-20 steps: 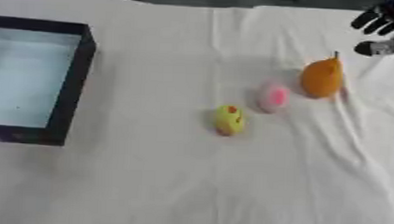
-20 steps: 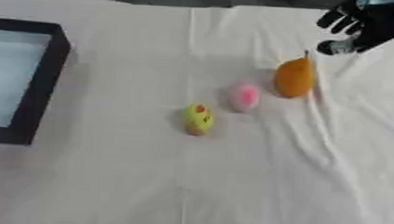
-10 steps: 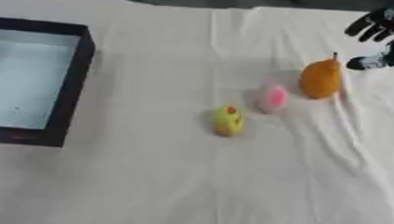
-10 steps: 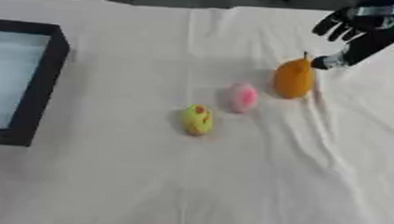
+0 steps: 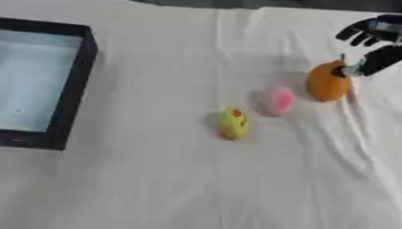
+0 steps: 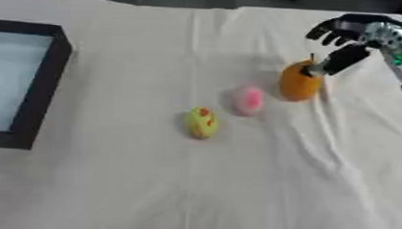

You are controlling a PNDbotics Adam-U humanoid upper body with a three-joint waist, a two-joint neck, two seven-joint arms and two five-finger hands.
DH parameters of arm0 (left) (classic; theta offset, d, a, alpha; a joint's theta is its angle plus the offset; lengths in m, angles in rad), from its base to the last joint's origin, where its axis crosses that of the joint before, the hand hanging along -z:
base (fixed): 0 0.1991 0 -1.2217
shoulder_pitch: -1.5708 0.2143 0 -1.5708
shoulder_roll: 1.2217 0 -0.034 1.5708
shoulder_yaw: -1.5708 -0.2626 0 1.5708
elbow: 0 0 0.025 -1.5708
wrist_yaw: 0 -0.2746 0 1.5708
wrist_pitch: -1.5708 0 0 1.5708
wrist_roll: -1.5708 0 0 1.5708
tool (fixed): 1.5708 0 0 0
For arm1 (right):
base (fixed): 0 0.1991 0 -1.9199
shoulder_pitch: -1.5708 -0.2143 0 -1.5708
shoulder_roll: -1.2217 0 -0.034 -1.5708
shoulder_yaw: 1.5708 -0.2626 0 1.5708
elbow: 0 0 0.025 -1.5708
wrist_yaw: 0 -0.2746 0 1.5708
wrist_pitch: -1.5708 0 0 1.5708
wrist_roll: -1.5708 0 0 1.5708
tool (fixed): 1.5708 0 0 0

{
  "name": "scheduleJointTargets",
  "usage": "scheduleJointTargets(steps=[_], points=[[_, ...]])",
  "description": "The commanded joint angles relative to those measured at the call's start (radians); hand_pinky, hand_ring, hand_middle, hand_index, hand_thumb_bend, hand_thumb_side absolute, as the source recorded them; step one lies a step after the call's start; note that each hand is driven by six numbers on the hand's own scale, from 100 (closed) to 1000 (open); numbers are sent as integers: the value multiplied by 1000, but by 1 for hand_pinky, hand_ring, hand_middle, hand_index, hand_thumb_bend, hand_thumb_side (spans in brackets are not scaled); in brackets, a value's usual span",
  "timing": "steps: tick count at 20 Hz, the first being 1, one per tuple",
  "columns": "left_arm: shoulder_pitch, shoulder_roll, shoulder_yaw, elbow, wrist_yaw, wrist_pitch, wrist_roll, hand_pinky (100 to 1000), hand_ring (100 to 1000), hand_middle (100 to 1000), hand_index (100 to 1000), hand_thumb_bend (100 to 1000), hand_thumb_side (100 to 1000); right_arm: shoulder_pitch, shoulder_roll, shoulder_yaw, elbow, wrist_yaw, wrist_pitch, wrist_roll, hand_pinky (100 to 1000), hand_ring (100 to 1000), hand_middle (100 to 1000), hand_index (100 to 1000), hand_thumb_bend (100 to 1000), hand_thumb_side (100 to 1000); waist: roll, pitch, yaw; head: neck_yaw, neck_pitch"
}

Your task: Pick up the objects with one hand, pass them to the other hand, and then place them into the box on the other side of the table.

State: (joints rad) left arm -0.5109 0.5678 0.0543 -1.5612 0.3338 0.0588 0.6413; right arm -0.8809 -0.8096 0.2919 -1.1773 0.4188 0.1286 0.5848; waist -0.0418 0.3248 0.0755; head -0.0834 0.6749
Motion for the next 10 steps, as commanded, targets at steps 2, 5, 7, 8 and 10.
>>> scheduleJointTargets(steps=[2, 5, 7, 8, 10], points=[[1, 4, 9, -44, -1, 3, -2, 658, 766, 696, 820, 637, 595, -26, 2, -6, 57, 40, -14, 6, 908, 893, 888, 892, 483, 281, 14, -19, 4, -5, -7], [7, 0, 11, -50, 8, 2, 1, 658, 766, 695, 818, 636, 596, -32, 18, -10, 98, 72, -24, 4, 908, 893, 888, 893, 489, 275, 15, -17, 6, -5, -6], [9, -1, 11, -53, 11, 2, 2, 659, 766, 695, 817, 635, 597, -35, 25, -11, 122, 94, -29, 4, 908, 894, 889, 894, 495, 271, 15, -15, 7, -5, -7], [10, -2, 11, -53, 12, 2, 2, 659, 765, 694, 817, 633, 599, -36, 29, -11, 134, 106, -31, 5, 909, 894, 889, 895, 497, 270, 16, -14, 8, -5, -7], [11, -1, 11, -54, 14, 2, 4, 660, 765, 694, 817, 633, 599, -37, 35, -11, 151, 124, -38, 11, 909, 894, 889, 895, 499, 270, 16, -13, 9, -4, -7]])
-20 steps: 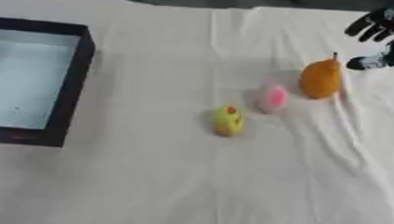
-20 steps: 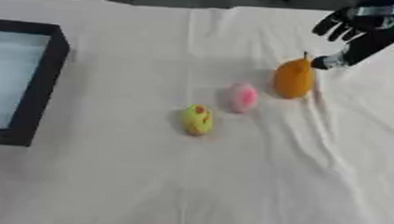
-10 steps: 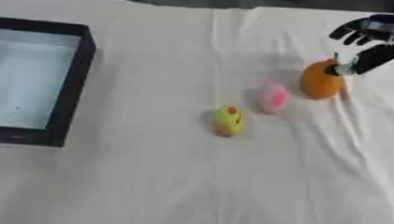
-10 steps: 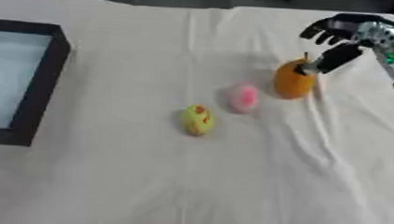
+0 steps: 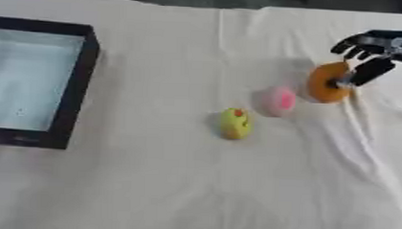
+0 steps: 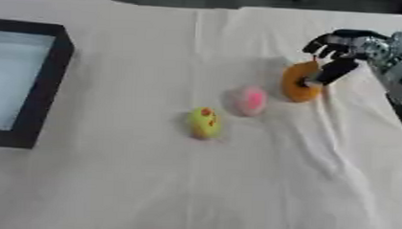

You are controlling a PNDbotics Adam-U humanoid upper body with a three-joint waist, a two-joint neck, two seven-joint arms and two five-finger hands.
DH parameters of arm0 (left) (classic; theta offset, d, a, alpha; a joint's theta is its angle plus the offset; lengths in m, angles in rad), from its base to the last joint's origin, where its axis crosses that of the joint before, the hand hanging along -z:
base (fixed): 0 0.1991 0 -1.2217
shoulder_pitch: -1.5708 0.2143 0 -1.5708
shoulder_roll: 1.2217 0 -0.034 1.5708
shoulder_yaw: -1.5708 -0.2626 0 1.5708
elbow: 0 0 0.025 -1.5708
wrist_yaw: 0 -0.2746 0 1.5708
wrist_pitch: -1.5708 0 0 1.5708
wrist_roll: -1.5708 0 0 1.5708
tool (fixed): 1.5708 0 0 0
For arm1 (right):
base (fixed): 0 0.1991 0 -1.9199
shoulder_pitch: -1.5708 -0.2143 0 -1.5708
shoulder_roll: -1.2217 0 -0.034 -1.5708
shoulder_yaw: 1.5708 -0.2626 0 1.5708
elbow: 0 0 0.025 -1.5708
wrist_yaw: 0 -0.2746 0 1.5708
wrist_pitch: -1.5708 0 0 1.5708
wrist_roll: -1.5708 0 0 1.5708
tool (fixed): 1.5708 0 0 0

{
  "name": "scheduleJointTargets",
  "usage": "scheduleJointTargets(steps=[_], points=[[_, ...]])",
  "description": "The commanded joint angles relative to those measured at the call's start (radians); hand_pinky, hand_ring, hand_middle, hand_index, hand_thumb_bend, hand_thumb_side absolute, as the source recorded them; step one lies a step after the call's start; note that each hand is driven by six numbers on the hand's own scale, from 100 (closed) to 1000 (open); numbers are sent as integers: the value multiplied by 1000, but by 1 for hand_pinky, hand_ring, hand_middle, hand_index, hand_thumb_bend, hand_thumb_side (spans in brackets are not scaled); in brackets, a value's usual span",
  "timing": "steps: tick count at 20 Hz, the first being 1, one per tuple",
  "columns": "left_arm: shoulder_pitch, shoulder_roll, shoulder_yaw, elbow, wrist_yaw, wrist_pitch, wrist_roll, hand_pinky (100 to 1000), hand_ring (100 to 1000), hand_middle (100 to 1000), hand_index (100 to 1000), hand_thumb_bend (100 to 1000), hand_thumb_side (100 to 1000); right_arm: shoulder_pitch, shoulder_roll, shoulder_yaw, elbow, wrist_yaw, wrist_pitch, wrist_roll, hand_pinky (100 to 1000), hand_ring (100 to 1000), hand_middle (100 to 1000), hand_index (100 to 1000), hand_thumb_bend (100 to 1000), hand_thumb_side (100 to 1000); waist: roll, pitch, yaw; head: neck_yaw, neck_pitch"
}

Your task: Pick up the objects with one hand, pass them to the other hand, and then place them into the box on the other side of the table.

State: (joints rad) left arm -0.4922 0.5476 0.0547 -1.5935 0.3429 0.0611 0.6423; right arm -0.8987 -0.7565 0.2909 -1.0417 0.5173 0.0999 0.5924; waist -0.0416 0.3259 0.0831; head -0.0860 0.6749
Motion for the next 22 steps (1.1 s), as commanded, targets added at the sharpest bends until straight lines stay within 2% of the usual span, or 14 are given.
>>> scheduleJointTargets(steps=[1, 4, 5, 6, 9, 11, 12, 13, 14, 15, 22], points=[[-8, 20, 11, -22, 5, 0, 4, 660, 766, 694, 816, 632, 599, -20, -16, -9, 22, 33, -13, 7, 909, 894, 890, 896, 503, 267, 16, -14, 1, -2, -6], [-10, 21, 10, -24, 6, 0, 5, 661, 766, 693, 816, 631, 599, -23, -8, -4, 42, 54, -23, 22, 910, 894, 889, 900, 503, 262, 15, -14, 1, -1, -4], [-10, 21, 10, -24, 6, 0, 5, 662, 766, 693, 816, 629, 595, -24, -5, -2, 47, 59, -27, 27, 910, 895, 889, 900, 548, 235, 15, -14, 2, -1, -4], [-11, 20, 10, -24, 6, 0, 4, 662, 766, 692, 815, 630, 600, -24, -2, 0, 53, 65, -31, 31, 909, 893, 884, 895, 510, 259, 15, -15, 2, -2, -3], [-9, 20, 10, -24, 6, -1, 4, 662, 766, 691, 815, 630, 601, -25, 5, 3, 63, 80, -38, 33, 901, 873, 821, 851, 487, 241, 14, -15, 2, -7, 1], [-8, 21, 11, -23, 6, -1, 5, 663, 766, 691, 814, 629, 601, -24, 7, 1, 60, 69, -36, 22, 894, 852, 741, 774, 418, 200, 13, -16, 2, -12, 6], [-7, 21, 11, -24, 6, -1, 6, 663, 766, 690, 815, 628, 601, -22, 7, 0, 55, 59, -33, 17, 883, 821, 665, 708, 313, 115, 13, -17, 2, -14, 7], [-7, 22, 12, -24, 6, -2, 6, 663, 766, 690, 814, 629, 601, -20, 6, -2, 47, 42, -28, 9, 881, 815, 653, 699, 296, 101, 13, -17, 2, -15, 8], [-7, 22, 12, -24, 6, -2, 7, 664, 766, 688, 814, 628, 600, -17, 4, -4, 34, 24, -20, -1, 868, 783, 591, 651, 178, 100, 12, -18, 2, -15, 9], [-6, 23, 12, -25, 5, -2, 7, 664, 765, 686, 813, 628, 600, -13, 1, -4, 17, 4, -11, -12, 858, 760, 551, 612, 101, 100, 12, -19, 1, -14, 9], [0, 25, 10, -32, 2, 3, 4, 663, 755, 670, 808, 627, 598, 21, -50, -9, -181, -102, 43, -87, 844, 714, 489, 552, 100, 100, 10, -25, -1, -5, 2]])
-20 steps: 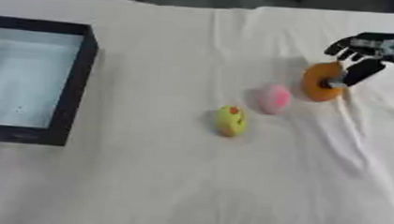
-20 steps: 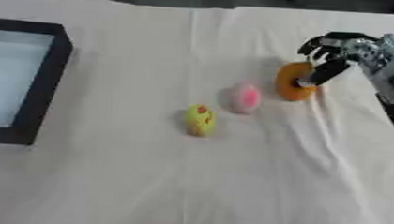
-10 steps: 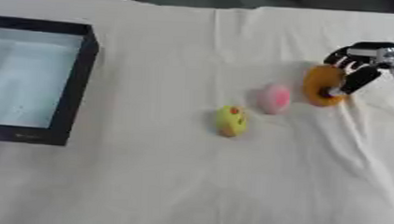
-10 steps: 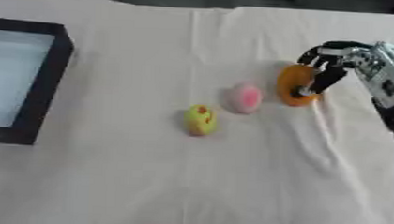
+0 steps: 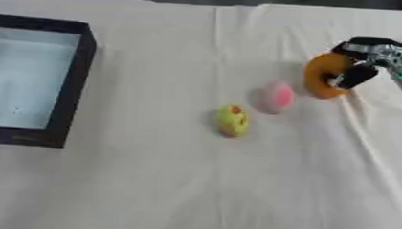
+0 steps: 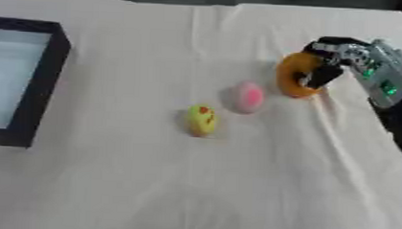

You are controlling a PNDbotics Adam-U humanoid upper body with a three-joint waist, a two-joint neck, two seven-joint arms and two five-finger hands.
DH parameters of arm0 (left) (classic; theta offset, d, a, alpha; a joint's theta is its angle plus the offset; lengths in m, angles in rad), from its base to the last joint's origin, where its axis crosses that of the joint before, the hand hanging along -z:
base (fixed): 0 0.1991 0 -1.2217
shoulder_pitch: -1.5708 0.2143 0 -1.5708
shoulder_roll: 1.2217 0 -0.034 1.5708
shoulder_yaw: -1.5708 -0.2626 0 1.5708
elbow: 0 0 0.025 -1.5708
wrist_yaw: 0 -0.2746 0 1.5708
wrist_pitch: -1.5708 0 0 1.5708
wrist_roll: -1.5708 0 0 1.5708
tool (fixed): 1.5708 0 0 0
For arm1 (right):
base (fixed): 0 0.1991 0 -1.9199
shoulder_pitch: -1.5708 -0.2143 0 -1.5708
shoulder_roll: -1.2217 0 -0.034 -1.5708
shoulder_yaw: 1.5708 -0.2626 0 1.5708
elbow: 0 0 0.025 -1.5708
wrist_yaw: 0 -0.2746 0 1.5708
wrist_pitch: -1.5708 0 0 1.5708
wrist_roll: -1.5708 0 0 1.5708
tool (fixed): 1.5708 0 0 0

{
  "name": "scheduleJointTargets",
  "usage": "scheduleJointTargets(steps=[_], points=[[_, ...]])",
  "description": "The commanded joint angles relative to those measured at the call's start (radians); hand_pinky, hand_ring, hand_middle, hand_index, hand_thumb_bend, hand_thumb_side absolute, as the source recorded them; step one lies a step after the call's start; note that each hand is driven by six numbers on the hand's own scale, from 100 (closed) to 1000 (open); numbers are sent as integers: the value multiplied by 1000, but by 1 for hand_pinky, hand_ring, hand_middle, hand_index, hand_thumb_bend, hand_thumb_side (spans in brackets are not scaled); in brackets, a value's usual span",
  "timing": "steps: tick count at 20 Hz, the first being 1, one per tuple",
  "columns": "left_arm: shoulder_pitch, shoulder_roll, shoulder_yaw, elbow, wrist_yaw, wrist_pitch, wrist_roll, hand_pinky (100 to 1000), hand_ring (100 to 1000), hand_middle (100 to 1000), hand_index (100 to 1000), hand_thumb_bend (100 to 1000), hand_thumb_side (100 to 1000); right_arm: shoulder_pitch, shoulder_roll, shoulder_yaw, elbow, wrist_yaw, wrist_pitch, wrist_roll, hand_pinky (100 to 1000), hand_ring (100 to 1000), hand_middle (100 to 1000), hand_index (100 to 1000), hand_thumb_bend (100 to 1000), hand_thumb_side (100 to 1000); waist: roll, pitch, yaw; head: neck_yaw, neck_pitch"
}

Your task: Pick up the objects with one hand, pass them to the other hand, and then place them into the box on the other side of the table.

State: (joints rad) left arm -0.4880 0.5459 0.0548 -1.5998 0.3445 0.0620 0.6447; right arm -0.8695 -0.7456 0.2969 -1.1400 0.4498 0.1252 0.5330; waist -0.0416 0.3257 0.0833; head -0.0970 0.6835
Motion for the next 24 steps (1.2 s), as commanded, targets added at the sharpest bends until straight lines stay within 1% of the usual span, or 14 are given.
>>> scheduleJointTargets(steps=[1, 4, 8, 13, 16, 20, 24], points=[[-3, 28, 9, -28, 0, 4, 2, 662, 753, 667, 806, 626, 598, -2, -70, -20, -116, -47, 28, -37, 842, 711, 481, 546, 100, 100, 9, -26, -1, 8, -7], [1, 29, 5, -32, 6, 16, 2, 656, 749, 639, 789, 623, 591, 10, -91, -35, -225, -68, 43, -46, 841, 719, 480, 546, 100, 100, 9, -28, -3, 11, -7], [4, 33, -5, -43, 4, 38, -12, 654, 743, 639, 789, 623, 589, 20, -105, -51, -355, -87, 55, -52, 841, 720, 480, 545, 100, 100, 9, -28, -4, 8, -5], [2, 43, -39, -66, -14, 92, -64, 646, 726, 633, 794, 604, 595, 19, -119, -43, -507, -131, 71, -59, 837, 713, 482, 546, 100, 100, 12, -27, -5, 7, -5], [-4, 44, -63, -83, -48, 124, -110, 647, 726, 636, 799, 603, 588, 16, -115, -40, -573, -179, 94, -78, 827, 699, 481, 544, 100, 100, 12, -26, -7, 13, -9], [-15, 44, -109, -111, -120, 166, -202, 654, 731, 645, 808, 595, 558, 0, -65, -24, -630, -255, 124, -130, 817, 685, 483, 543, 100, 100, 14, -27, -10, 31, -17], [-19, 41, -146, -146, -211, 201, -298, 664, 737, 655, 815, 580, 512, -18, -5, 10, -657, -289, 142, -155, 810, 680, 485, 544, 100, 100, 18, -28, -9, 41, -18]])
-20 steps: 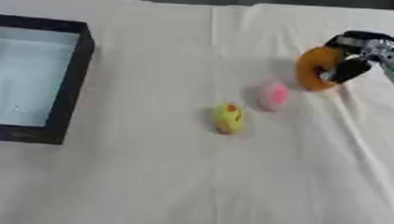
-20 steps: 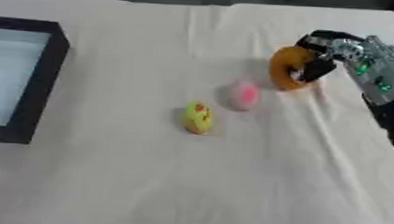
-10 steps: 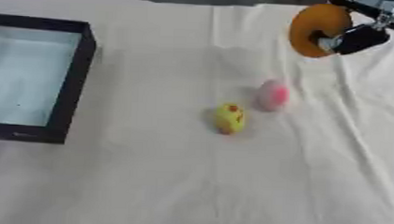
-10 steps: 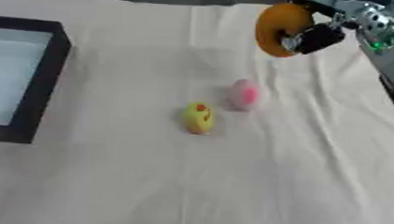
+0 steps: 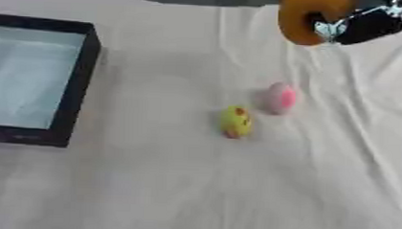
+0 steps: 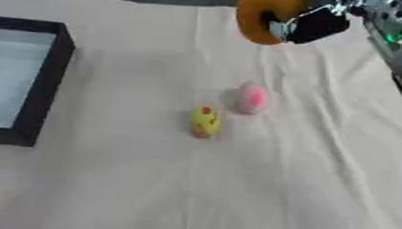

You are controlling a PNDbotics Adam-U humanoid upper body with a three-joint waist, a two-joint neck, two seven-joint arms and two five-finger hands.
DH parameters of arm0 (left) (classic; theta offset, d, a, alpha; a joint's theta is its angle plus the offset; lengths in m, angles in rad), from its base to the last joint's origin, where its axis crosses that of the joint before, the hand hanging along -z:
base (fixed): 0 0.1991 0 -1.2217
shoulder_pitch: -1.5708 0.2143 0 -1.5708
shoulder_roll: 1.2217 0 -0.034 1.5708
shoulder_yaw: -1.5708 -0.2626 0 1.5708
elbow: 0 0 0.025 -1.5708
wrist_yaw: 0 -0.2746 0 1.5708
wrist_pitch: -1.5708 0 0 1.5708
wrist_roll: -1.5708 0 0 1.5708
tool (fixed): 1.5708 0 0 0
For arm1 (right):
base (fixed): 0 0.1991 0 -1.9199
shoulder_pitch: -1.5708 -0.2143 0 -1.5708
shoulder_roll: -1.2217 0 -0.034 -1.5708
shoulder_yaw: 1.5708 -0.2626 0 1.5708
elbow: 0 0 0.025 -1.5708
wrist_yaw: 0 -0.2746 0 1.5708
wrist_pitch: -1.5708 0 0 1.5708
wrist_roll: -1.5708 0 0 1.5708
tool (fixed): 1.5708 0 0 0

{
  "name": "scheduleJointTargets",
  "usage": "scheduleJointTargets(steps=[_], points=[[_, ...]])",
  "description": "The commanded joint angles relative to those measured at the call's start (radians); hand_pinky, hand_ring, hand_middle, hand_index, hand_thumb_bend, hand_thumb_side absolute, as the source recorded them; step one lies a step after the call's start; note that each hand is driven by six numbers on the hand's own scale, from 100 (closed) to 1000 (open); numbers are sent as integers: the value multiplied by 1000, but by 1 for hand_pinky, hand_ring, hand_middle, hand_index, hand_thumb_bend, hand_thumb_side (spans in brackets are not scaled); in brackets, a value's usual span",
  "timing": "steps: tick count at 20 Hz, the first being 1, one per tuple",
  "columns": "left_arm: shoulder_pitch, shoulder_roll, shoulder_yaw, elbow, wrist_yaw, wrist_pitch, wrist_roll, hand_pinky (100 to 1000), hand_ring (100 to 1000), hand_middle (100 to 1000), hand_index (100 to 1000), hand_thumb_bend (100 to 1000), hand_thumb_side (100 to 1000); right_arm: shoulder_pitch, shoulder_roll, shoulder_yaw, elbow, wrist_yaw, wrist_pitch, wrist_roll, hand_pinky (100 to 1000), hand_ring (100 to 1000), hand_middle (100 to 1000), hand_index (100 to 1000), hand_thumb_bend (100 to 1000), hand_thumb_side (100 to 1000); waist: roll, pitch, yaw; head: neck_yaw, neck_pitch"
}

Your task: Pick up the objects with one hand, pass them to the other hand, and then place them into the box on the other side of the table.

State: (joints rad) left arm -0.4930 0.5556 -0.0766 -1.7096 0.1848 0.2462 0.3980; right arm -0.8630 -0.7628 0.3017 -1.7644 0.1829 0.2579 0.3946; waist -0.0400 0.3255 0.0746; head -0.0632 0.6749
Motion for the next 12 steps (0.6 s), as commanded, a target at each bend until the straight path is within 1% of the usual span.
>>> scheduleJointTargets(steps=[1, 5, 8, 12], points=[[-14, 30, -21, -44, -72, 24, -69, 665, 737, 656, 815, 580, 506, -27, 26, 13, -39, -27, 12, -20, 809, 679, 484, 543, 100, 100, 17, -27, 0, 10, -8], [-17, 18, -54, -74, -143, 42, -125, 668, 736, 657, 817, 577, 467, -36, 92, 37, -69, -50, 28, -52, 798, 668, 483, 540, 100, 100, 18, -27, -2, 22, -8], [-25, 3, -72, -84, -185, 48, -154, 670, 736, 656, 815, 576, 447, -31, 154, 41, -99, -68, 35, -78, 792, 664, 483, 539, 100, 100, 19, -27, -2, 27, -7], [-39, -12, -95, -86, -221, 44, -193, 677, 742, 664, 818, 588, 430, -31, 211, 48, -122, -79, 43, -96, 790, 663, 484, 539, 100, 100, 19, -28, -2, 26, -4]])
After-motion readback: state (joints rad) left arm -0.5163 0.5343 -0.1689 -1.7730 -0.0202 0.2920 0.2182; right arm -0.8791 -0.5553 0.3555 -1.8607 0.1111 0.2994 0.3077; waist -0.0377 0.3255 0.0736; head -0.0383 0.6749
